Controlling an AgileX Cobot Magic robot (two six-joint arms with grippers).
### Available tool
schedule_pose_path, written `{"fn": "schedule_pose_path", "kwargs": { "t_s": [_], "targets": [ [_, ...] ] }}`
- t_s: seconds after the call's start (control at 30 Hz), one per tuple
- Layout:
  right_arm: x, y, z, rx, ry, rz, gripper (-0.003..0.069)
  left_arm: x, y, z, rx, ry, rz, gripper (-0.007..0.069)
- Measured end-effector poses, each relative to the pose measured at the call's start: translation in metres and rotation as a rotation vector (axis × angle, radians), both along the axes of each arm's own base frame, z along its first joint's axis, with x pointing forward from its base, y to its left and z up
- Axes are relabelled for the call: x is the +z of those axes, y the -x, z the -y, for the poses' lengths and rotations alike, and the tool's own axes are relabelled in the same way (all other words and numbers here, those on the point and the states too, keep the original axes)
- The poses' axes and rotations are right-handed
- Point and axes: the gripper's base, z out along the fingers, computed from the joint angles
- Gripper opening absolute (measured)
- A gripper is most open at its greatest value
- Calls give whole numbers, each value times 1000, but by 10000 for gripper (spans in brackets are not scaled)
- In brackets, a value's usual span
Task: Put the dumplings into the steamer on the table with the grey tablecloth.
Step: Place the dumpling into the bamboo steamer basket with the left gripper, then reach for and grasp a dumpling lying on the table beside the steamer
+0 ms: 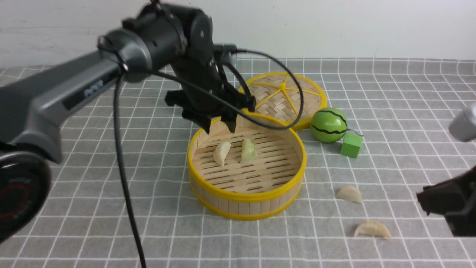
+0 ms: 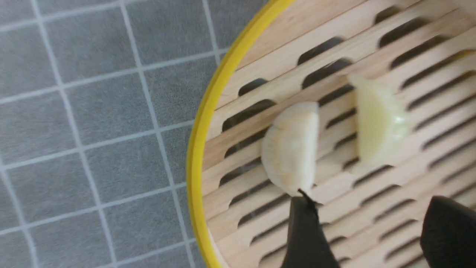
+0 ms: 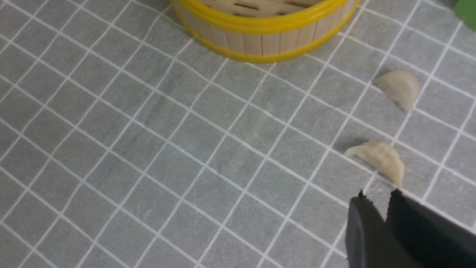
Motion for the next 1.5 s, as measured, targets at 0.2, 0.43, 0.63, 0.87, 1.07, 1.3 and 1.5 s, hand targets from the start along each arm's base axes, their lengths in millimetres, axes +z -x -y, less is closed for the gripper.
{"fn": "schedule_pose_path", "kwargs": {
  "t_s": [0.2,0.43,0.63,0.87,1.07,1.3,1.5],
  "targets": [
    [10,-41,-7,28,86,-112,95,110,57,-28,-22,67,153,311],
    [-26,-100,-18,82,188,-237,101,167,128,-55,-110,144,223,-1],
    [-53,-133,-23,105,235,-279,216,147,181,-81,-122,115,163,-14],
    [-90,-172,-25,92,321,-236,514,111,258,-120,-109,135,201,-14],
    [-124,-192,-28,79,333,-227,580,77,301,-141,-108,132,188,-14],
    [-168,-205,-29,89,362,-286,468,48,330,-156,-66,152,165,-14],
    [-174,-208,-30,89,364,-282,247,44,335,-158,-44,169,164,-14]
  ]
}}
